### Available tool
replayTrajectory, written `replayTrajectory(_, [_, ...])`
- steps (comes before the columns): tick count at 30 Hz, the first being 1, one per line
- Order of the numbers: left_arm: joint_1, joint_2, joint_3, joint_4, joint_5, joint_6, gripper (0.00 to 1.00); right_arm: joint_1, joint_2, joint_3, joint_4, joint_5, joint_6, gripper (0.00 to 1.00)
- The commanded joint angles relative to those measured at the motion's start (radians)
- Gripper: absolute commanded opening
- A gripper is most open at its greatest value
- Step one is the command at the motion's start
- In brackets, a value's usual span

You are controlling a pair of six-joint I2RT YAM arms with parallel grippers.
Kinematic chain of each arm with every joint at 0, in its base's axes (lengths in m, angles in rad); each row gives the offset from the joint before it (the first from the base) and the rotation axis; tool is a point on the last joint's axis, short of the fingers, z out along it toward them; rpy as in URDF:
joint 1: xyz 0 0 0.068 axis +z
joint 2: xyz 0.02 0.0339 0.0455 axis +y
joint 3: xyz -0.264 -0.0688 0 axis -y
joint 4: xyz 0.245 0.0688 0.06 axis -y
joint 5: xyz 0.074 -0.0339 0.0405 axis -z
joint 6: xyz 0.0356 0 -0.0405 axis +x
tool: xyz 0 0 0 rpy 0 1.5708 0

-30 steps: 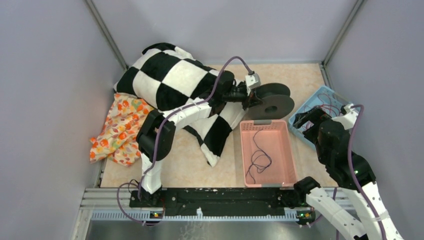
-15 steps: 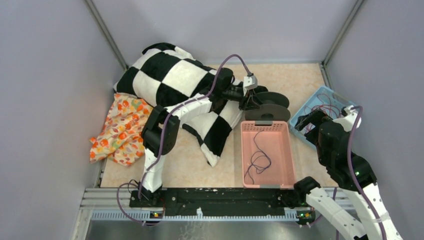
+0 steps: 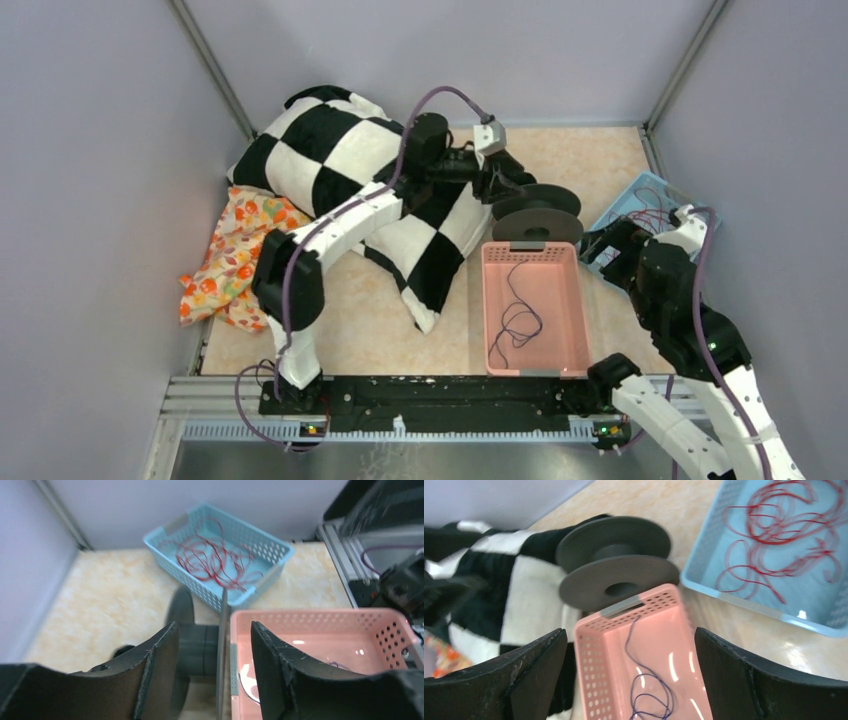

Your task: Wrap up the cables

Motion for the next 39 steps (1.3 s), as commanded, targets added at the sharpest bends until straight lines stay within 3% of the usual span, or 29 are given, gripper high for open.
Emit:
replayTrajectory(1, [-0.004, -0.254, 0.016, 0.051, -0.155, -0.043, 0.63, -0.007, 0.009, -0.048, 0.151, -0.290, -0.102, 0.97])
replayTrajectory(5, [-0.002, -0.369, -0.001, -0.126, -0.350, -0.094, 0.65, 0.013, 0.152, -0.095, 0.123, -0.452, -0.079, 0.91])
replayTrajectory(8, [0.001, -0.401, 0.024, -0.329, -0.511, -0.171, 0.67, 0.110, 0.197, -0.146, 0.155, -0.394, -0.062, 0.91])
replayTrajectory(12, [0.028, -0.416, 0.031, -0.554, -0.547, -0.275, 0.70, 0.289, 0.312, -0.217, 0.180, -0.243, -0.042, 0.87])
replayTrajectory(17, [0.046, -0.555, -0.177, -0.508, -0.583, -0.362, 0.72, 0.350, 0.438, -0.298, 0.345, -0.219, -0.073, 0.69])
replayTrajectory(22, [0.054, -0.644, -0.317, -0.454, -0.658, -0.366, 0.80, 0.350, 0.563, -0.363, 0.556, -0.140, -0.112, 0.65])
replayTrajectory(27, [0.068, -0.649, -0.306, -0.493, -0.652, -0.356, 0.81, 0.350, 0.645, -0.408, 0.706, -0.094, -0.163, 0.51])
replayTrajectory(36, [0.070, -0.683, -0.343, -0.474, -0.692, -0.374, 0.82, 0.350, 0.762, -0.451, 0.854, -0.086, -0.226, 0.45])
replayTrajectory(39, [0.071, -0.691, -0.359, -0.458, -0.695, -0.392, 0.82, 0.349, 0.774, -0.464, 0.858, -0.084, -0.214, 0.38])
